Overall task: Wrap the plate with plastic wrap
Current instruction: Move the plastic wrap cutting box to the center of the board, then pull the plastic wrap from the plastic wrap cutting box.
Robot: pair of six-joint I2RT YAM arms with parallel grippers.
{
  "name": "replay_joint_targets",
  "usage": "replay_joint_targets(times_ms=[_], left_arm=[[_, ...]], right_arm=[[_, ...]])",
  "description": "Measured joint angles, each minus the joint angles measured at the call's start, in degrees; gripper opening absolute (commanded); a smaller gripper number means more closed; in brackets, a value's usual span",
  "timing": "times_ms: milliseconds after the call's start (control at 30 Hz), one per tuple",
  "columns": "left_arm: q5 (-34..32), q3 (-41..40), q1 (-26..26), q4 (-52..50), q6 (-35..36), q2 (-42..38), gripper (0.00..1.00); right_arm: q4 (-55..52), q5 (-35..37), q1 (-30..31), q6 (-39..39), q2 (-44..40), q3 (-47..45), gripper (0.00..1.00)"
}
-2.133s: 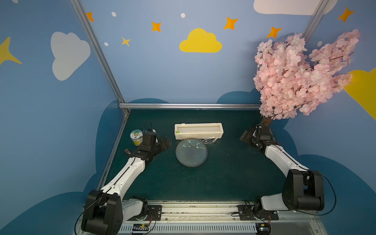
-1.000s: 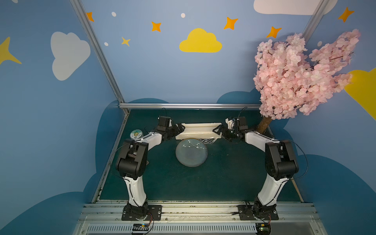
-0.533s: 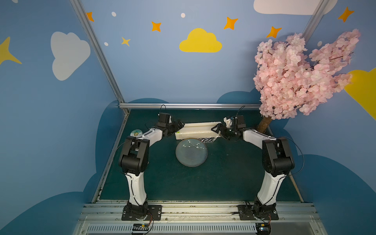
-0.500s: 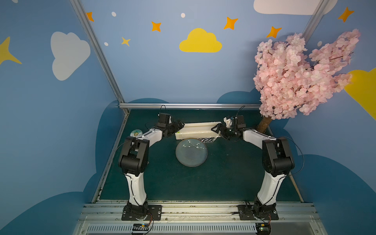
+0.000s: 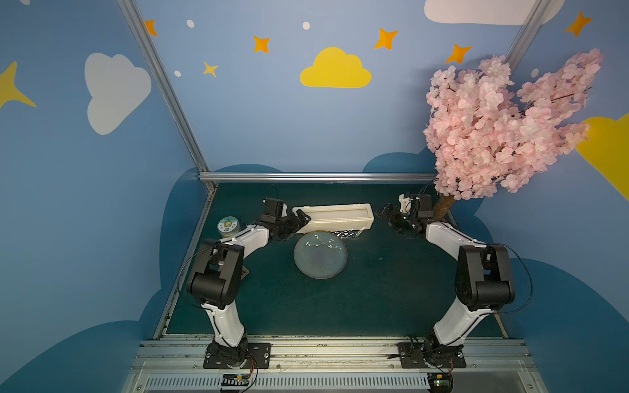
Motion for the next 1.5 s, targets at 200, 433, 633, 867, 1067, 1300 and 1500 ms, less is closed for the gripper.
replay_joint_targets(times_ms=[200,433,633,867,1067,1300,1500], left_arm=[[0.0,0.85,-0.42,0.92,-0.39,2.47,1.0],[-2.4,9.35,-0.48,-4.81,2.91,8.04,1.0],[-3.17,16.13,0.09,-7.72,5.46,11.8,1.0],[-2.32,17.97,1.11,-7.41,8.87,13.44,0.97],[-1.25,3.41,2.4,1.38,12.83,6.86,0.81],[5.07,-4.09,3.96,12.41,11.54,7.56,0.6],[6.34,-3.78,4.13,18.47,9.62,10.97,0.57]], right_arm=[[0.96,-4.85,2.8,-1.36,0.31,-2.51,0.92],[3.85,-9.62,5.27,-2.47,4.74,0.28,0.92],[4.63,-11.63,5.64,-2.64,10.82,5.9,0.91],[4.61,-12.17,5.64,-3.85,13.7,9.55,0.88],[7.48,-11.54,5.81,-5.73,8.15,1.73,0.66],[10.58,-11.06,6.16,-6.23,5.11,-4.72,0.57],[11.3,-11.02,6.51,-6.45,5.11,-6.43,0.5]])
